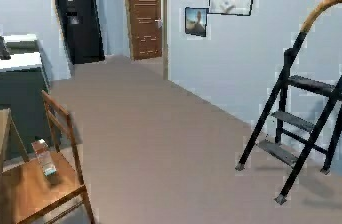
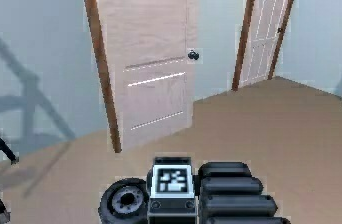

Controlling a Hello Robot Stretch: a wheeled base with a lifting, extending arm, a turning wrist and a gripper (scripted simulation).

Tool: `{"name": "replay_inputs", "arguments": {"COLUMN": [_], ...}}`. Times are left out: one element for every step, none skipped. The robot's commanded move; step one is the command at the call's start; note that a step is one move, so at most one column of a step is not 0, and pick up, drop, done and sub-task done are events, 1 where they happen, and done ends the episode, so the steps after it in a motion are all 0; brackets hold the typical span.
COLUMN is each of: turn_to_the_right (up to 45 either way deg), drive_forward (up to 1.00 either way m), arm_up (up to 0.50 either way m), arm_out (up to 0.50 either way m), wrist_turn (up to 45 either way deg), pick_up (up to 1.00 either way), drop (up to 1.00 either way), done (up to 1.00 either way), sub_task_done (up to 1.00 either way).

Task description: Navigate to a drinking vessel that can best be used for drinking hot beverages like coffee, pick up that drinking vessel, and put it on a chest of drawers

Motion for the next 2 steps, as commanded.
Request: {"name": "replay_inputs", "arguments": {"turn_to_the_right": [0.0, -12.0], "drive_forward": [0.95, 0.0], "arm_up": [0.0, 0.0], "arm_out": [0.0, 0.0], "wrist_turn": [0.0, 0.0], "pick_up": [0.0, 0.0], "drop": [0.0, 0.0], "done": [0.0, 0.0], "sub_task_done": [0.0, 0.0]}}
